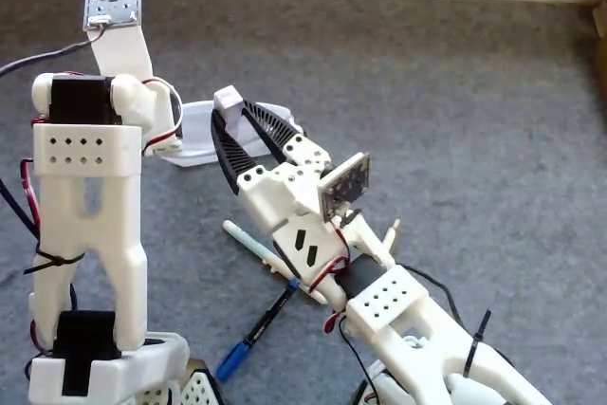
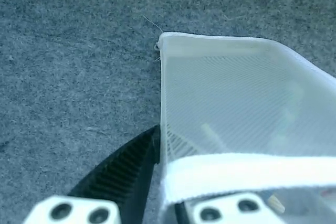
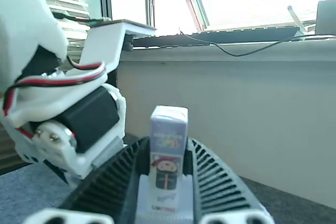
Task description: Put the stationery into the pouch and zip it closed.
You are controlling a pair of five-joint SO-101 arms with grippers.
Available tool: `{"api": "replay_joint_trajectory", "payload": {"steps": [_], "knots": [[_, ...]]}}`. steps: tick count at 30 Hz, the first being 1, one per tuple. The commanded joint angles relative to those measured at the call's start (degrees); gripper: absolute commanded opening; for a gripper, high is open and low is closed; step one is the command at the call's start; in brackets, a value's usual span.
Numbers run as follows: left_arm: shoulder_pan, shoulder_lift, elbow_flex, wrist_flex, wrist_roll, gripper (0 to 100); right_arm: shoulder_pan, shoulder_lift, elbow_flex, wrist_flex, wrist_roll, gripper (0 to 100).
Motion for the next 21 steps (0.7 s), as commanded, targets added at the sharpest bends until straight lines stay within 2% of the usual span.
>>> {"api": "replay_joint_trajectory", "payload": {"steps": [1,14,21], "knots": [[-0.6,0.6,0.3,0.3,0.6,1,1.5,-5.5,-0.5,3.4,-0.1,8.2],[-0.5,0.7,0.5,0.3,0.6,1,0.9,-10.6,-0.3,13.6,-0.4,8.4],[-0.7,0.8,0.5,0.3,0.6,1,-0.8,-10.9,-0.1,14.0,-0.2,8.5]]}}
